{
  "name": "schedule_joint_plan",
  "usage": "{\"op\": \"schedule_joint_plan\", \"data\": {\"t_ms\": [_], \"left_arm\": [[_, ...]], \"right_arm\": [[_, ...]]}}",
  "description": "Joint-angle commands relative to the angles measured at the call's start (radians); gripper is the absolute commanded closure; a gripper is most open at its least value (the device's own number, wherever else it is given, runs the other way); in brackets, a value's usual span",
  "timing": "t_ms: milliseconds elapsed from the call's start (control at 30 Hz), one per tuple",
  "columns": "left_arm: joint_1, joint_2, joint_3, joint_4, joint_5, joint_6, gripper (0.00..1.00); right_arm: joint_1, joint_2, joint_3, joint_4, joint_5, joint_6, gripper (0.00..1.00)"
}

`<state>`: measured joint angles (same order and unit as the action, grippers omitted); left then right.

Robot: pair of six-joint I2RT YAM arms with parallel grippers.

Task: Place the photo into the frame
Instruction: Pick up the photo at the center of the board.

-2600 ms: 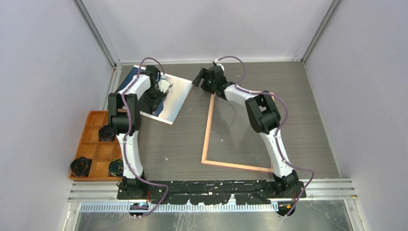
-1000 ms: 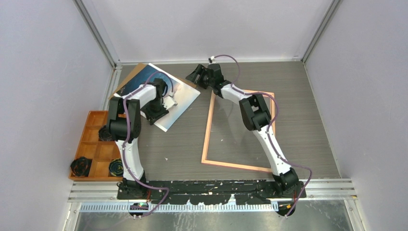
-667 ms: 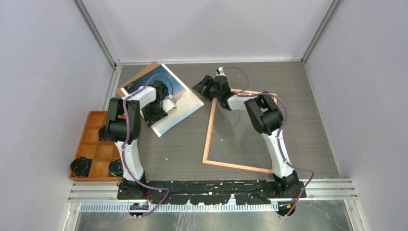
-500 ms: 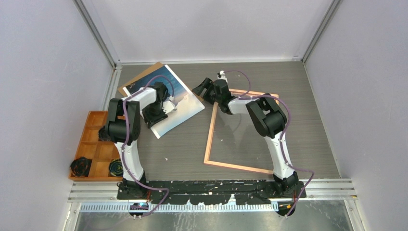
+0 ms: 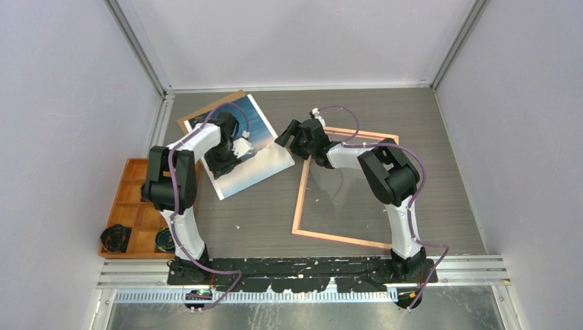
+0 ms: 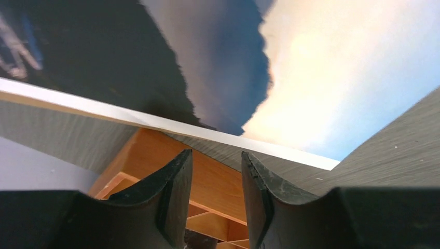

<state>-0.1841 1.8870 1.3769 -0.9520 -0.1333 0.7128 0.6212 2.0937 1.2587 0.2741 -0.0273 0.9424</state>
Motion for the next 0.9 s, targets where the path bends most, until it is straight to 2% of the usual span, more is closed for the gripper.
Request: {"op": "schedule_joint_plan", "data": {"t_ms": [0, 200, 300, 500, 667, 867], "left_arm": [[0.023, -0.005, 0.078, 0.011, 0.009, -0.044, 0.58], [0.031, 0.13, 0.088, 0.123, -0.122, -0.097, 0.6], [0.031, 0.155, 0.059, 0.143, -0.122, -0.098, 0.6], [0.028, 0.142, 0.007, 0.141, -0.069, -0.088, 0.6], [0.023, 0.127, -0.016, 0.127, -0.025, -0.081, 0.61], [0.017, 0.13, -0.026, 0.126, -0.013, -0.075, 0.6]], "right_arm": [[0.018, -0.009, -0.072, -0.226, 0.0, -0.005, 0.15], [0.018, -0.044, -0.089, -0.298, 0.013, -0.007, 0.14], [0.02, -0.088, -0.108, -0.361, 0.064, -0.021, 0.14], [0.033, -0.113, -0.136, -0.38, 0.042, -0.017, 0.14], [0.035, -0.08, -0.152, -0.295, -0.088, 0.029, 0.15], [0.015, -0.062, -0.211, -0.088, -0.215, 0.123, 0.2]]}}
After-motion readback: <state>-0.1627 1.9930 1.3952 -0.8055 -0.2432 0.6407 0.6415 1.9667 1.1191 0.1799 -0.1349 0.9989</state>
